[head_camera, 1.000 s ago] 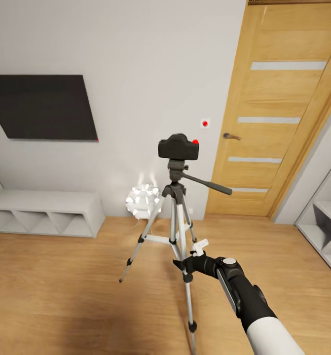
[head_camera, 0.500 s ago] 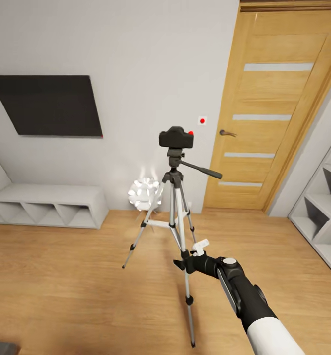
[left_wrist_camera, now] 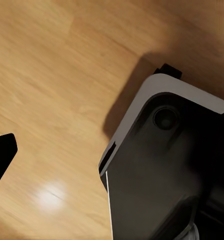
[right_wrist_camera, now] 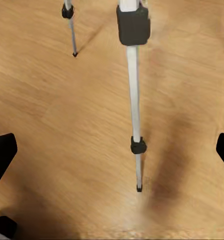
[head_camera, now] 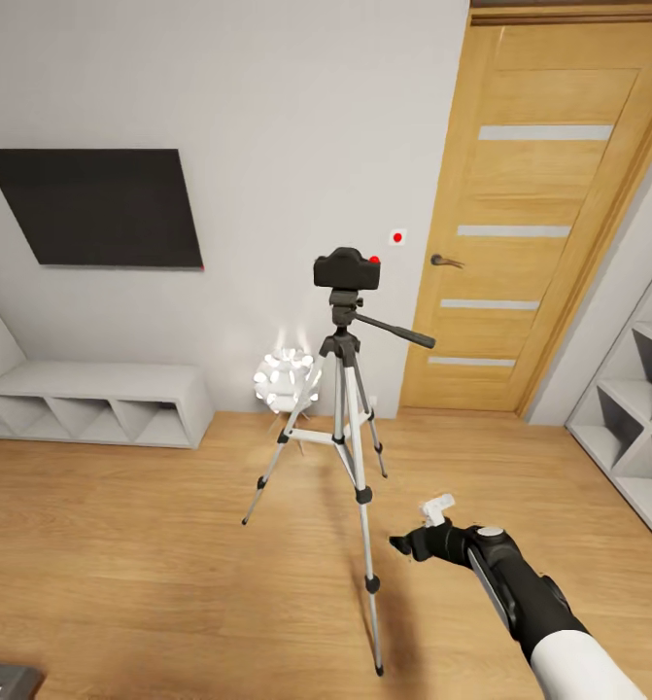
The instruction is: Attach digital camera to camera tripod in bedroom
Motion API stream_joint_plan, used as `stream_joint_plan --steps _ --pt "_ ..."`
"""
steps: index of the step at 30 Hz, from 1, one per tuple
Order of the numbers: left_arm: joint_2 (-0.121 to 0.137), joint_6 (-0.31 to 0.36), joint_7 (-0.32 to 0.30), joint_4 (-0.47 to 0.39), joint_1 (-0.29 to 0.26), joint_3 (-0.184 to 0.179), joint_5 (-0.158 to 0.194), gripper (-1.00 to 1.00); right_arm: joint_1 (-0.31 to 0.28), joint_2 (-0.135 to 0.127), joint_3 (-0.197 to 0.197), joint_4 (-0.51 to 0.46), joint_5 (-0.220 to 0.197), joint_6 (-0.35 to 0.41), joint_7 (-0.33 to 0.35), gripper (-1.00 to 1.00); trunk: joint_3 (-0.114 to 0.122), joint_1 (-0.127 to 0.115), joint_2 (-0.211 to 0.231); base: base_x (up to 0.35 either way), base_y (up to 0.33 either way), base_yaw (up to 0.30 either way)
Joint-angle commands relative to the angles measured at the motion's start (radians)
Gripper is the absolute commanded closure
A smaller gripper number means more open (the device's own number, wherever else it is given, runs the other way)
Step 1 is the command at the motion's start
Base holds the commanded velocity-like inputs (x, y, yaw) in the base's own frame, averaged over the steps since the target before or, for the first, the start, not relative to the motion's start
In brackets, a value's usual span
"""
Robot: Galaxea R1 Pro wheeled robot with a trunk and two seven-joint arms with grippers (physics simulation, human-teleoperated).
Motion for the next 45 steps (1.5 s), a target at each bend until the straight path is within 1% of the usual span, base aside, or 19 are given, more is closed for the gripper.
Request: stream_joint_plan --steps 1,4,7,8,9,11,14,18,20,23,26,29,34,35,36,38,39,45 --pt "0.0 0.0 0.003 0.0 -0.001 -0.009 0.007 -1.0 -0.001 -0.014 0.001 0.025 0.009 0.002 -0.004 -1.0 -0.002 0.001 -0.002 -0.006 0.0 0.0" --pt "0.0 -0.02 0.003 0.0 -0.001 -0.008 0.008 -1.0 -0.001 -0.049 0.001 0.118 0.009 0.0 -0.034 -1.0 -0.002 0.001 -0.002 -0.004 0.0 0.0" --pt "-0.001 -0.043 0.003 0.0 -0.001 -0.008 0.009 -1.0 -0.001 -0.081 0.001 0.234 0.008 -0.004 -0.066 -1.0 -0.002 0.001 -0.002 -0.002 0.0 0.0" --pt "-0.001 -0.055 0.003 0.001 -0.001 -0.008 0.01 -1.0 -0.001 -0.099 0.001 0.321 0.007 -0.007 -0.09 -1.0 -0.002 0.001 -0.002 0.0 0.0 0.0" --pt "-0.001 -0.059 0.003 0.001 -0.001 -0.008 0.01 -1.0 -0.001 -0.107 0.001 0.364 0.007 -0.009 -0.102 -1.0 -0.002 0.001 -0.002 0.0 0.0 0.0" --pt "-0.001 -0.065 0.003 0.001 -0.001 -0.008 0.011 -1.0 -0.001 -0.117 0.0 0.449 0.006 -0.018 -0.127 -1.0 -0.002 0.001 -0.002 0.0 0.0 0.0" --pt "-0.001 -0.072 0.003 0.001 -0.001 -0.008 0.012 -1.0 -0.001 -0.126 0.001 0.564 0.006 -0.042 -0.164 -1.0 -0.002 0.001 -0.002 0.0 0.0 0.0" --pt "0.0 -0.076 0.003 0.001 0.0 -0.008 0.013 -1.0 -0.001 -0.131 0.002 0.704 0.004 -0.091 -0.214 -1.0 -0.002 0.001 -0.002 0.0 0.0 0.0" --pt "0.0 -0.076 0.003 0.001 -0.001 -0.008 0.013 -1.0 -0.001 -0.13 0.002 0.752 0.003 -0.118 -0.236 -1.0 -0.002 0.001 -0.002 0.0 0.0 0.0" --pt "0.0 -0.076 0.003 0.001 -0.001 -0.008 0.013 -1.0 0.004 -0.127 0.002 0.791 0.001 -0.151 -0.262 -1.0 -0.002 0.001 -0.002 0.0 0.0 0.0" --pt "0.0 -0.076 0.003 0.001 -0.001 -0.008 0.014 -1.0 0.032 -0.122 0.001 0.811 -0.001 -0.173 -0.277 -1.0 -0.002 0.001 -0.002 0.0 0.0 0.0" --pt "0.0 -0.075 0.003 0.001 -0.001 -0.008 0.014 -1.0 0.086 -0.119 0.001 0.821 -0.002 -0.192 -0.287 -1.0 -0.002 0.001 -0.002 0.0 0.0 0.0" --pt "0.0 -0.074 0.003 0.002 -0.001 -0.008 0.015 -1.0 0.192 -0.116 -0.002 0.827 -0.007 -0.241 -0.301 -1.0 -0.002 0.001 -0.002 0.0 0.0 0.0" --pt "0.0 -0.074 0.003 0.002 0.0 -0.008 0.015 -1.0 0.23 -0.114 -0.003 0.829 -0.012 -0.27 -0.308 -1.0 -0.002 0.001 -0.002 0.0 0.0 0.0" --pt "0.0 -0.074 0.003 0.002 0.0 -0.008 0.015 -1.0 0.23 -0.114 -0.003 0.829 -0.012 -0.27 -0.308 -1.0 -0.002 0.001 -0.002 0.0 0.0 0.0" --pt "-0.001 -0.075 0.003 0.003 0.001 -0.008 0.015 -1.0 0.277 -0.112 -0.004 0.83 -0.022 -0.313 -0.322 -1.0 -0.002 0.001 -0.002 0.0 0.0 0.0" --pt "-0.001 -0.075 0.003 0.003 0.001 -0.008 0.015 -1.0 0.288 -0.111 -0.004 0.83 -0.026 -0.325 -0.327 -1.0 -0.002 0.001 -0.002 0.0 0.0 0.0" --pt "-0.001 -0.075 0.003 0.003 0.002 -0.008 0.014 -1.0 0.324 -0.111 -0.005 0.831 -0.052 -0.36 -0.352 -1.0 -0.002 0.001 -0.002 0.0 0.0 0.0"
